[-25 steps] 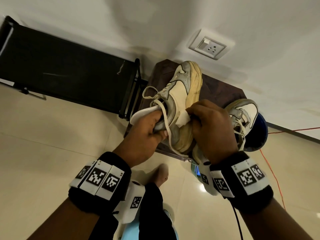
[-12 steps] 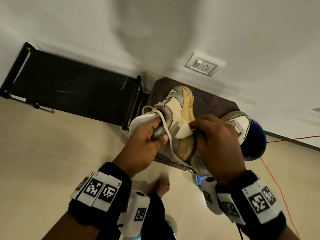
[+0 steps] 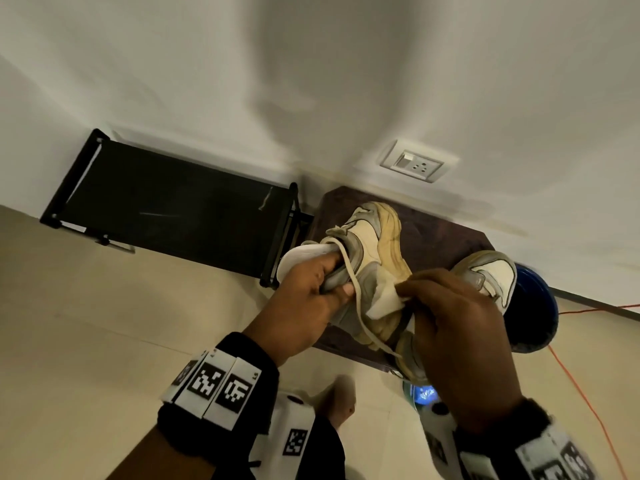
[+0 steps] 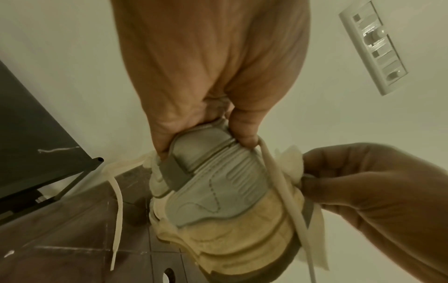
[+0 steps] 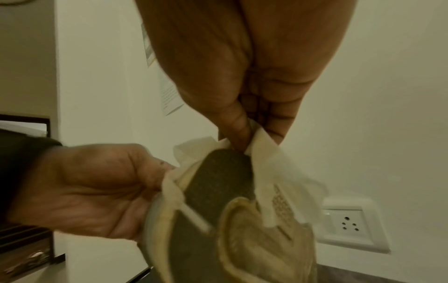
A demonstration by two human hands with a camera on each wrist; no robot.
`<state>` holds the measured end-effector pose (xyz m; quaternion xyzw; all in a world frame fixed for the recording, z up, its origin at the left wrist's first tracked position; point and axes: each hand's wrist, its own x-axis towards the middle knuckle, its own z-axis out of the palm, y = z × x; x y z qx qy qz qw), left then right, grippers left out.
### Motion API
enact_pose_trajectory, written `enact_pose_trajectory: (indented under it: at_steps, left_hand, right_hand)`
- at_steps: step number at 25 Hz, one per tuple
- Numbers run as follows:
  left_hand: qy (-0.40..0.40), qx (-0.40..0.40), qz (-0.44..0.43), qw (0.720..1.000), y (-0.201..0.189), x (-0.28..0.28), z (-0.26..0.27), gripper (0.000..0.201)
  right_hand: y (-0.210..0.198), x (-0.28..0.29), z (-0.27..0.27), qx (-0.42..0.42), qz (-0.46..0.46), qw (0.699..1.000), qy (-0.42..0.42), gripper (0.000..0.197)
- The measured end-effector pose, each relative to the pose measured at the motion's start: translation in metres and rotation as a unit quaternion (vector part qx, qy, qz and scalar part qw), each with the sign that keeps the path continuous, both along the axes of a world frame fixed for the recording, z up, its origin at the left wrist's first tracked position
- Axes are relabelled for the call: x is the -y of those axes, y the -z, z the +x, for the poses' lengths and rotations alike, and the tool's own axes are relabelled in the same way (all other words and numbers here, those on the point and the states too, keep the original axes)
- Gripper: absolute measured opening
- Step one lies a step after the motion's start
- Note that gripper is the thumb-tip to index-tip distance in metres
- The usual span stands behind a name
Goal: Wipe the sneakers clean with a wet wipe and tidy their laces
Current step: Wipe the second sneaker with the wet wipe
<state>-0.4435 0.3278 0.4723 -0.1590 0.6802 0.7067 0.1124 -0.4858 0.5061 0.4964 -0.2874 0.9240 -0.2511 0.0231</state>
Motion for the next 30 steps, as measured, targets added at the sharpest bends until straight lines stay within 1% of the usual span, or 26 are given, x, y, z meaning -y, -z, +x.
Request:
enact_pose_trajectory:
  at_steps: [3, 4, 6, 7, 9, 11, 13, 16, 17, 18, 20, 21, 22, 23, 24, 25, 27, 28, 29, 30]
  left_hand:
    - [0.003, 0.002, -0.003, 1.0, -0.003, -0.001, -0.001, 0.04]
    - [0.009, 0.002, -0.006, 1.0, -0.004, -0.003, -0.002, 0.039]
    - [0.027, -0.007, -0.011, 1.0, -0.009, -0.008, -0.006, 0.036]
    - [0.033, -0.016, -0.018, 0.999, -0.012, -0.011, -0.007, 0.035]
    - [0.026, -0.028, -0.033, 0.999, -0.019, -0.015, -0.011, 0.033]
    - [0.011, -0.029, -0.043, 0.999, -0.021, -0.016, -0.01, 0.034]
    - [0.003, -0.022, -0.044, 0.999, -0.023, -0.019, -0.008, 0.035]
    - [-0.01, -0.01, -0.044, 0.999, -0.025, -0.024, -0.008, 0.035]
    - [-0.012, -0.01, -0.045, 0.999, -0.026, -0.025, -0.008, 0.036]
    - [-0.013, -0.012, -0.045, 0.999, -0.028, -0.026, -0.01, 0.035]
    - [-0.014, -0.015, -0.045, 0.999, -0.032, -0.03, -0.012, 0.032]
    - [-0.017, -0.015, -0.048, 0.999, -0.035, -0.032, -0.012, 0.031]
    - [-0.023, -0.014, -0.05, 0.998, -0.037, -0.034, -0.013, 0.03]
    - [-0.033, -0.013, -0.052, 0.998, -0.039, -0.036, -0.013, 0.03]
    - [-0.044, -0.009, -0.054, 0.998, -0.039, -0.037, -0.014, 0.028]
    - [-0.053, -0.003, -0.056, 0.997, -0.039, -0.037, -0.015, 0.025]
    - [-0.063, 0.012, -0.056, 0.996, -0.038, -0.04, -0.016, 0.024]
    - [-0.068, 0.02, -0.054, 0.996, -0.037, -0.041, -0.016, 0.025]
    - [-0.071, 0.025, -0.052, 0.996, -0.037, -0.043, -0.016, 0.025]
    - [-0.071, 0.027, -0.051, 0.996, -0.04, -0.043, -0.016, 0.024]
  right_hand:
    - [-0.007, -0.003, 0.022, 0.019, 0.04, 0.998, -0.043, 0.037]
    - [-0.007, -0.005, 0.018, 0.012, 0.032, 0.999, -0.042, 0.035]
    - [-0.009, -0.008, 0.001, -0.012, 0.004, 1.0, -0.009, 0.018]
    - [-0.011, -0.008, -0.008, -0.018, -0.01, 1.0, 0.012, 0.017]
    - [-0.015, -0.01, -0.015, -0.015, -0.014, 1.0, 0.023, 0.024]
    - [-0.02, -0.011, -0.006, -0.018, 0.001, 1.0, 0.013, 0.024]
    - [-0.025, -0.014, 0.009, -0.026, 0.02, 0.999, 0.01, 0.018]
    - [-0.031, -0.017, 0.023, -0.02, 0.041, 0.999, 0.002, 0.043]
    - [-0.032, -0.018, 0.025, -0.022, 0.047, 0.999, -0.007, 0.045]
    - [-0.033, -0.019, 0.022, -0.027, 0.042, 0.999, -0.015, 0.04]
    - [-0.036, -0.022, 0.009, -0.037, 0.02, 0.999, -0.004, 0.017]
    - [-0.037, -0.023, 0.002, -0.033, 0.006, 0.999, 0.013, 0.022]
    - [-0.038, -0.023, -0.004, -0.02, -0.009, 0.999, 0.027, 0.032]
    - [-0.039, -0.024, -0.006, -0.011, -0.015, 0.999, 0.033, 0.038]
    - [-0.04, -0.022, -0.004, -0.016, -0.014, 0.999, 0.032, 0.039]
    - [-0.042, -0.019, 0.002, -0.027, -0.005, 0.999, 0.025, 0.036]
    - [-0.042, -0.02, 0.015, -0.046, 0.024, 0.998, 0.018, 0.017]
    - [-0.042, -0.022, 0.02, -0.046, 0.033, 0.998, 0.015, 0.017]
    - [-0.043, -0.025, 0.021, -0.037, 0.037, 0.999, 0.007, 0.024]
    - [-0.044, -0.027, 0.019, -0.036, 0.035, 0.999, -0.001, 0.023]
